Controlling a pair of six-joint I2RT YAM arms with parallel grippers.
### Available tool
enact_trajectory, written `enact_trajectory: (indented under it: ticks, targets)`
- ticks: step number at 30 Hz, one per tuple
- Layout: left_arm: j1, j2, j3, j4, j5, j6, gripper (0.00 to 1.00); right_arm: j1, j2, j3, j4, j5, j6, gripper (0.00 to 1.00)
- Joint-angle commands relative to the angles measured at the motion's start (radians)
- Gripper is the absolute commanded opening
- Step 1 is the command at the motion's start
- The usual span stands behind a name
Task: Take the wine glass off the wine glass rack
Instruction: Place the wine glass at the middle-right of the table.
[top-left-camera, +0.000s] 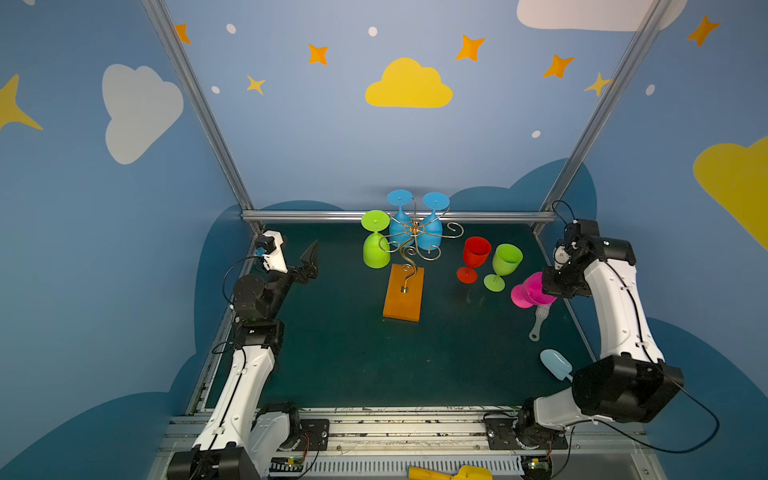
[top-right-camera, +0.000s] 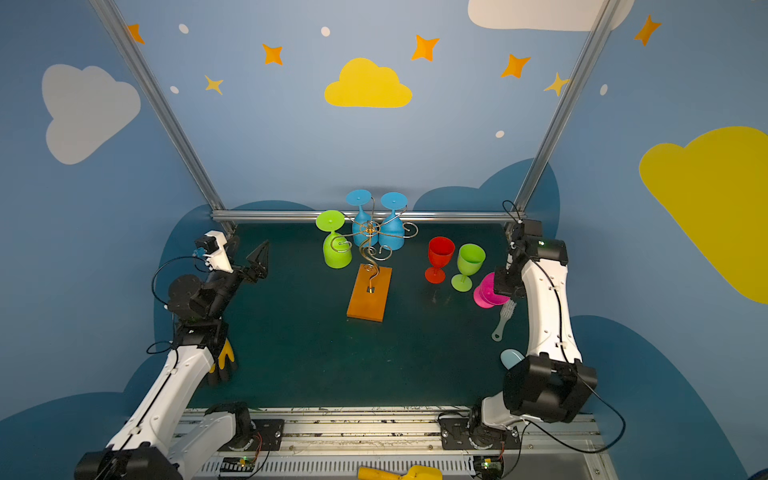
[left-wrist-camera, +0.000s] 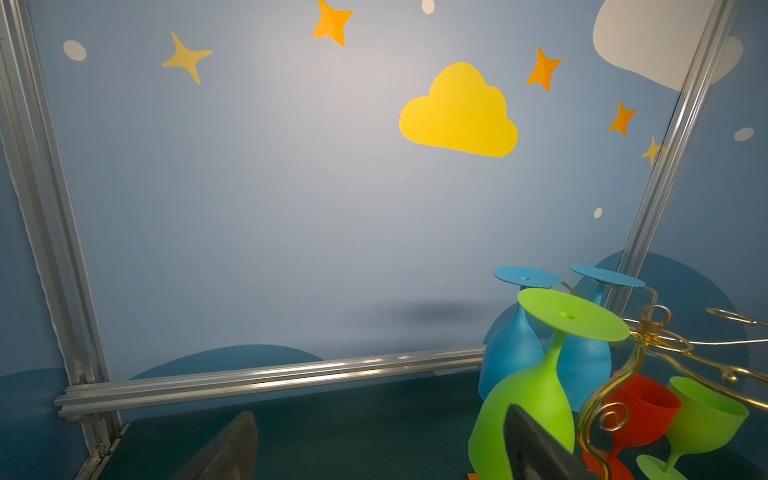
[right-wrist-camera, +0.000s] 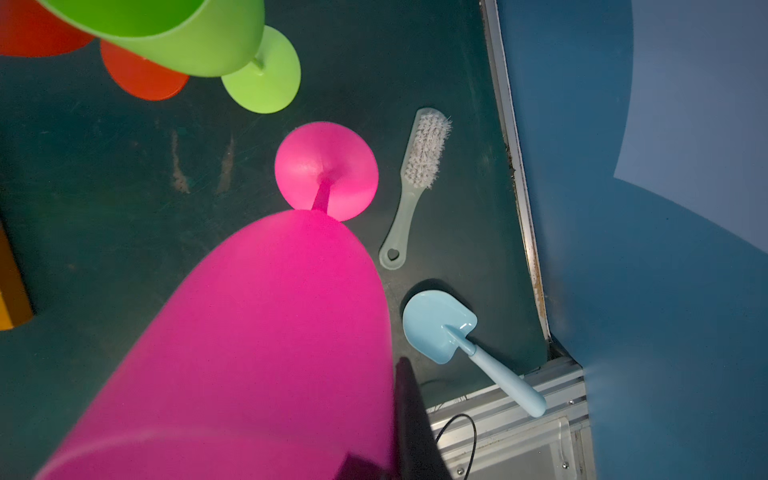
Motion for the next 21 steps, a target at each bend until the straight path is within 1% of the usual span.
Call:
enact_trajectory:
  ticks: [1,7,9,12,14,16,21]
  targets:
    - [0.002,-0.008,0.010,-0.006,0.002,0.024,0.91,-0.021,0.060,0.053,0.039,0.013,-0.014,0.00]
    - [0.004,-0.006,0.010,-0.012,-0.005,0.032,0.91,-0.046,0.255,0.203,-0.006,0.017,-0.017,0.00]
    - [0.004,-0.007,0.010,-0.014,-0.007,0.034,0.91,-0.051,0.351,0.308,-0.078,0.020,-0.003,0.00]
    - [0.007,-0.004,0.011,-0.014,-0.004,0.032,0.91,-0.056,0.501,0.471,-0.191,0.038,0.058,0.00]
    - [0.008,-0.004,0.012,-0.015,-0.004,0.032,0.92,-0.056,0.575,0.542,-0.233,0.038,0.079,0.00]
    - [0.011,-0.004,0.013,-0.017,-0.002,0.036,0.92,-0.054,0.611,0.569,-0.245,0.038,0.084,0.00]
    - [0.020,0.000,0.013,-0.015,0.000,0.031,0.91,-0.054,0.633,0.579,-0.239,0.019,0.079,0.00]
